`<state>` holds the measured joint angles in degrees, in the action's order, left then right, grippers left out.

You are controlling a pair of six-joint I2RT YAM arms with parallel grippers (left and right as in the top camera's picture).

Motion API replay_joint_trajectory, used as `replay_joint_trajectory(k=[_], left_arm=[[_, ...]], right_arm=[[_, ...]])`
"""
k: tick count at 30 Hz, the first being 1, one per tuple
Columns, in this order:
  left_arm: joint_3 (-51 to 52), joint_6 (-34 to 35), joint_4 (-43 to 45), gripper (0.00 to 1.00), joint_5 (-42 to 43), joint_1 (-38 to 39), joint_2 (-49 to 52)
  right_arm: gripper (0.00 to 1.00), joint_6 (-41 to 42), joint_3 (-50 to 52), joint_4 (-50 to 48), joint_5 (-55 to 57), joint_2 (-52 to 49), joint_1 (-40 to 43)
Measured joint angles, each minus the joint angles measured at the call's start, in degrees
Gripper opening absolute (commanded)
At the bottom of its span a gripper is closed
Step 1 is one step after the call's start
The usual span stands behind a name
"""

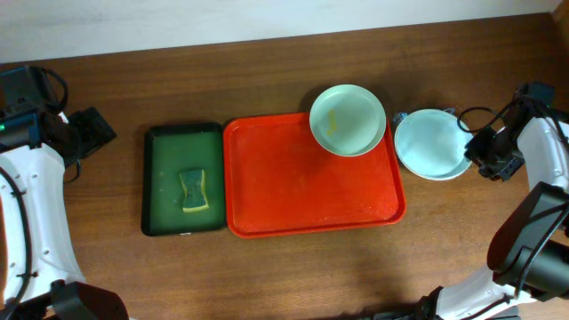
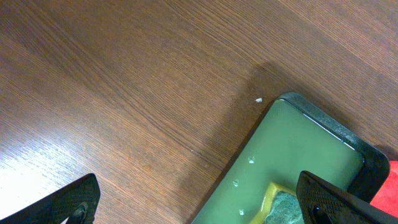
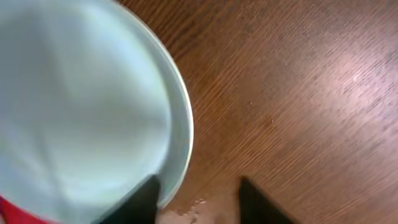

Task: Clean dirty plates on tray and stack at the side
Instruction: 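Grasp the last pale green plate rim with the right gripper and drag it center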

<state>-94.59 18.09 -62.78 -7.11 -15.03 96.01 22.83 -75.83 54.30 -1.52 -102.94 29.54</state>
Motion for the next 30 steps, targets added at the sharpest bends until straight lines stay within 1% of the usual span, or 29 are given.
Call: replay_joint_trajectory(k=[4, 6, 7, 8, 10, 11, 12, 13, 15, 17, 20, 22, 23, 24, 27, 28, 29, 30], left_arm=[[0.0, 0.0, 0.0, 0.99, 0.0, 0.0, 0.0], [0.0, 0.0, 0.0, 0.99, 0.0, 0.0, 0.0], [0.0, 0.0, 0.0, 0.99, 0.0, 0.0, 0.0], [0.0, 0.0, 0.0, 0.99, 0.0, 0.0, 0.0], [0.0, 0.0, 0.0, 0.99, 0.0, 0.0, 0.0], [0.0, 0.0, 0.0, 0.99, 0.0, 0.0, 0.0], [0.0, 0.0, 0.0, 0.99, 0.0, 0.0, 0.0], [0.0, 0.0, 0.0, 0.99, 0.0, 0.0, 0.0], [0.0, 0.0, 0.0, 0.99, 0.0, 0.0, 0.0], [0.0, 0.0, 0.0, 0.99, 0.0, 0.0, 0.0], [0.0, 0.0, 0.0, 0.99, 0.0, 0.0, 0.0], [0.0, 0.0, 0.0, 0.99, 0.0, 0.0, 0.0], [0.0, 0.0, 0.0, 0.99, 0.0, 0.0, 0.0], [0.0, 0.0, 0.0, 0.99, 0.0, 0.0, 0.0], [0.0, 0.0, 0.0, 0.99, 0.0, 0.0, 0.0], [0.0, 0.0, 0.0, 0.99, 0.0, 0.0, 0.0], [0.0, 0.0, 0.0, 0.99, 0.0, 0.0, 0.0], [0.0, 0.0, 0.0, 0.99, 0.0, 0.0, 0.0]], right_arm=[[0.52, -5.0, 0.0, -0.7, -2.1, 0.0, -2.7], [0.51, -9.6, 0.0, -1.9, -4.0, 0.0, -7.2], [0.51, -10.3, 0.0, -2.3, -4.2, 0.0, -8.3], [0.52, -13.0, 0.0, -3.7, -4.7, 0.0, -12.4], [0.52, -14.6, 0.0, -6.9, -5.0, 0.0, -18.2], [0.55, -15.2, 0.0, -8.6, -5.3, 0.0, -21.0], [0.62, -15.6, 0.1, -10.6, -5.3, 0.0, -23.2], [0.63, -15.7, 0.1, -12.2, -4.8, 0.0, -25.0], [0.63, -16.0, 0.1, -14.1, -3.3, 0.0, -26.7], [0.56, -16.3, 0.1, -16.7, -0.9, 0.0, -28.0], [0.53, -16.6, 0.1, -19.8, 0.6, -0.4, -28.2], [0.52, -16.6, 0.1, -23.5, 0.9, -2.5, -28.2], [0.48, -16.6, 0.1, -24.7, 1.0, -3.9, -28.2], [0.41, -16.6, 0.1, -26.4, 1.1, -5.6, -28.2], [0.36, -16.5, 0.1, -28.4, 1.3, -8.4, -28.2], [0.27, -16.8, 0.1, -29.5, 1.4, -9.2, -28.2], [0.22, -16.6, 0.1, -29.6, 1.4, -9.6, -28.2], [0.22, -16.6, 0.1, -29.6, 1.5, -10.0, -28.2]])
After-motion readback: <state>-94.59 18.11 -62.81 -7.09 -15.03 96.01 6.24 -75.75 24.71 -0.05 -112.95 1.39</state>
